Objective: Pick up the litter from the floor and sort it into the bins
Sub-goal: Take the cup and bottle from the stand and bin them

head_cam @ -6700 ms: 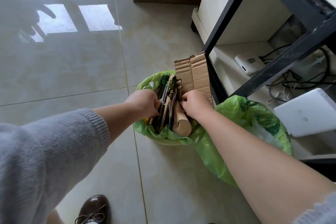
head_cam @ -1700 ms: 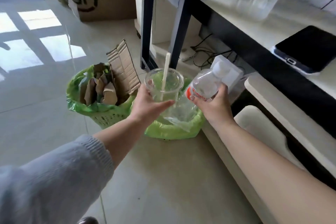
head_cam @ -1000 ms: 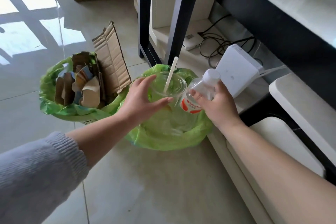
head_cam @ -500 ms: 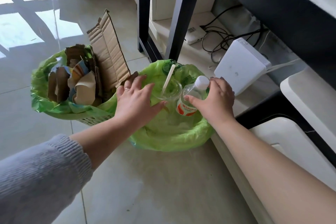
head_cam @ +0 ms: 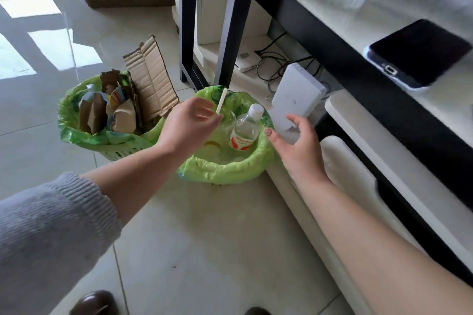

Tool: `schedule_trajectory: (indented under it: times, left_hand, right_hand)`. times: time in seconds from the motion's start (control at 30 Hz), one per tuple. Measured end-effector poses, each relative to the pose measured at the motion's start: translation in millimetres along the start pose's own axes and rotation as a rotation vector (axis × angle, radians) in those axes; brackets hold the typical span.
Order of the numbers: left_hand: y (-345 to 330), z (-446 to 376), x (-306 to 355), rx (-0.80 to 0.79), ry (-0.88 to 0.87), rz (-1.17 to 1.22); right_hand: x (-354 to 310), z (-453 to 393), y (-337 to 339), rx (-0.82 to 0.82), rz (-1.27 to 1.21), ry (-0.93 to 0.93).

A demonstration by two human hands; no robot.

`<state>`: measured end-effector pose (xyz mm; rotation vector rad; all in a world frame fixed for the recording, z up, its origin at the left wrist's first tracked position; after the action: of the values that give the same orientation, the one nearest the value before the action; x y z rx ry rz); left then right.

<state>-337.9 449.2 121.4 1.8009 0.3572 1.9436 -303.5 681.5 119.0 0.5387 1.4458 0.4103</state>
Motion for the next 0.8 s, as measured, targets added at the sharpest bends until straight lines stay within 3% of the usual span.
schedule_trajectory:
  times: [0.13, 0.33, 0.47, 0.8]
  left_hand:
    - [-16, 53, 36, -0.149, 0.06, 0.258]
    - [-65, 172, 95, -0.35, 0.072, 0.385]
    - [-107, 259, 139, -0.496, 0.037, 0.409]
    - [-216, 441, 240, -0.855, -0.11, 0.372]
  right_hand:
    - [-16, 66, 46, 0.044, -0.069, -0.037]
    - [-25, 210, 113, 0.139, -0.165, -0.082]
    - [-20, 313, 156, 0.215, -0.227, -0.128]
    - [19, 561, 254, 0.589, -0.23, -0.29]
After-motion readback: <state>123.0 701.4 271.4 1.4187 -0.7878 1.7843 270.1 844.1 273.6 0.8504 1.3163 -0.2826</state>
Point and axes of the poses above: each hand's wrist, its own z-axis away from the middle knuckle, its own y-axis out of the back of the hand, x = y × z, the point moved 9 cm from there along -z, towards the middle knuckle, and after that the axes turned 12 degrees about -x, right-handed, at the moved point
